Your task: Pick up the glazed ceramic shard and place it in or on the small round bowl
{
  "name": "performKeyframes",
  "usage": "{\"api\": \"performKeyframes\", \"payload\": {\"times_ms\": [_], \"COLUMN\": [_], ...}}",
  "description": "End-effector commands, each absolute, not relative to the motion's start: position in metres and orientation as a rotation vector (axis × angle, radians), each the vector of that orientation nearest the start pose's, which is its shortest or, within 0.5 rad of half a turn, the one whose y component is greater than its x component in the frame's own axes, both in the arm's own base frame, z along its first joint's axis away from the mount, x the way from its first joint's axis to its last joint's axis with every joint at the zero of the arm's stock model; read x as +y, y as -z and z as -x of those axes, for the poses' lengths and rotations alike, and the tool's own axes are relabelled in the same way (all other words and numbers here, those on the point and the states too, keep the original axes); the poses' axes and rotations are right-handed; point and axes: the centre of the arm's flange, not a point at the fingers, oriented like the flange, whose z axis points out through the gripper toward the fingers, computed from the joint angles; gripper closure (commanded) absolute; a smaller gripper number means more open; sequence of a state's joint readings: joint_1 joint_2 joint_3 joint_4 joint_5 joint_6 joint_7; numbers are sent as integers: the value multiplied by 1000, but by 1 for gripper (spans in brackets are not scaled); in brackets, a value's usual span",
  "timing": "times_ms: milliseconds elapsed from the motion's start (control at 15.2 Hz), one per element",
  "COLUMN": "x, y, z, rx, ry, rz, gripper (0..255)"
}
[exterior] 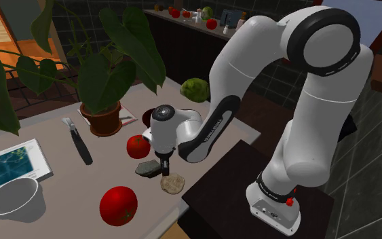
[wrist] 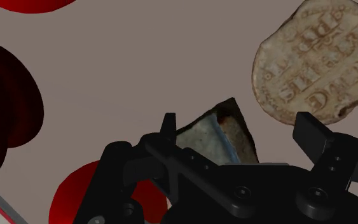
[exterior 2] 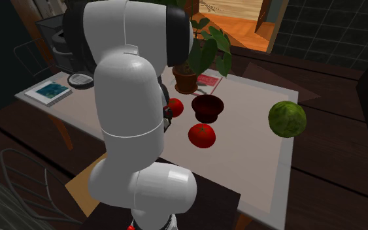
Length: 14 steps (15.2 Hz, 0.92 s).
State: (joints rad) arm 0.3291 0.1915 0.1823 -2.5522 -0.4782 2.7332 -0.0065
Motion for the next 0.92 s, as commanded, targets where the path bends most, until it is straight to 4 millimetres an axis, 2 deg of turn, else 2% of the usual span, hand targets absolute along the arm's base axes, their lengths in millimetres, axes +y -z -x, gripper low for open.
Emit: {"api": "performKeyframes", "payload": {"times_ms": [0, 66, 594, 660, 858], "x": [237, 236, 236, 236, 236], "y": [-187, -179, -179, -179, -179], "z": [-383, -384, -384, -384, -384], "rx": [-1513, -1513, -1513, -1513, -1513], "ry": [64, 64, 64, 64, 64], "rz": [2921, 2921, 2921, 2921, 2921], "gripper": [0, 0, 0, 255, 255]}}
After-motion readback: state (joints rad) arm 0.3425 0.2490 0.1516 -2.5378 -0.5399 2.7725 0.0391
